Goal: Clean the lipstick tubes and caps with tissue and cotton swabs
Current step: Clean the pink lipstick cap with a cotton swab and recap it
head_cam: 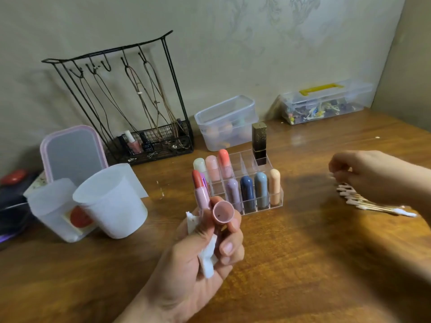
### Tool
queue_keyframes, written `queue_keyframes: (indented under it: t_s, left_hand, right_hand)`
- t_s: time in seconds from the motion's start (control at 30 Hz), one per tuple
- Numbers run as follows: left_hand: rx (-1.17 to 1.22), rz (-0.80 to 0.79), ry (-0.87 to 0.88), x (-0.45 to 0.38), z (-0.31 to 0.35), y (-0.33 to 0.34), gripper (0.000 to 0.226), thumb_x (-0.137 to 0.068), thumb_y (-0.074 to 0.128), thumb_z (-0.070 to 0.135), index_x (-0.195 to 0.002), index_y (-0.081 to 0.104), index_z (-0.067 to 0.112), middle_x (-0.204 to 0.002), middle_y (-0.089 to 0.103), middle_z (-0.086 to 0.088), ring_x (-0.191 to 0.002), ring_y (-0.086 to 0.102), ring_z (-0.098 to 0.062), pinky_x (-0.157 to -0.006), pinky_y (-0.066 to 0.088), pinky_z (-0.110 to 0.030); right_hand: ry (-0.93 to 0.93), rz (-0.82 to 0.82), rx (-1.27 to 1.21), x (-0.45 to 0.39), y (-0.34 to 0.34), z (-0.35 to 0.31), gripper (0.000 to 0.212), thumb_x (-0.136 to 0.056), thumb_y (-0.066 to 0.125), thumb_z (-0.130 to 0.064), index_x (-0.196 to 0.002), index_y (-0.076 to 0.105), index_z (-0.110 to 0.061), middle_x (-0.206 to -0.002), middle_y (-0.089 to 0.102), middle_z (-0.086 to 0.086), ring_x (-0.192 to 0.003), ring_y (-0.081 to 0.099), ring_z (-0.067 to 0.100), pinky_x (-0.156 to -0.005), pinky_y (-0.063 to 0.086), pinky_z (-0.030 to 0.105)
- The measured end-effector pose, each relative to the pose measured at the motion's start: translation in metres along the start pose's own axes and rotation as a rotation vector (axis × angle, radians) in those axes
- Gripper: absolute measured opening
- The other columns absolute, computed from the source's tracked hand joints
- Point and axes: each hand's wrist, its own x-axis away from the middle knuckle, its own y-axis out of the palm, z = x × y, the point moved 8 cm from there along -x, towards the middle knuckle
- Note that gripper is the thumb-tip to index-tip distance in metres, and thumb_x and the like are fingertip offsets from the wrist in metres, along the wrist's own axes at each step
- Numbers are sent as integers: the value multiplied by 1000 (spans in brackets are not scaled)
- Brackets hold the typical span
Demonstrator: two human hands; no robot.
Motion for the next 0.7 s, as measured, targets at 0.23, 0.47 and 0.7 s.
queue_keyframes:
  t_s: [0.23, 0.47, 0.7]
  left_hand:
    - [59, 21, -20, -2, -2, -7, 27, -102, 36, 13, -111, 60, 3, -97, 59, -13, -75, 56, -15, -68, 44, -25]
    - [-14, 247, 28, 3, -2, -19, 37, -65, 87, 25, -94, 68, 12, -74, 56, -6, -55, 47, -13, -52, 39, -23]
    - [-70, 239, -28, 3, -7, -19, 28, -89, 62, 27, -108, 62, 8, -70, 57, -4, -58, 49, -11, -55, 40, -22]
  right_hand:
    - [-477, 463, -656, 59, -51, -103, 14, -95, 60, -25, -84, 63, -33, -69, 63, -16, -62, 59, 2, -56, 41, 11]
    - [-721, 406, -633, 100, -26, -165, 4, -83, 73, -21, -86, 75, -20, -74, 65, -14, -60, 63, 4, -55, 50, 19]
    - [-706, 327, -729, 98, -22, -164, 20, -72, 83, -28, -88, 71, -27, -79, 62, -8, -61, 61, 15, -55, 52, 24]
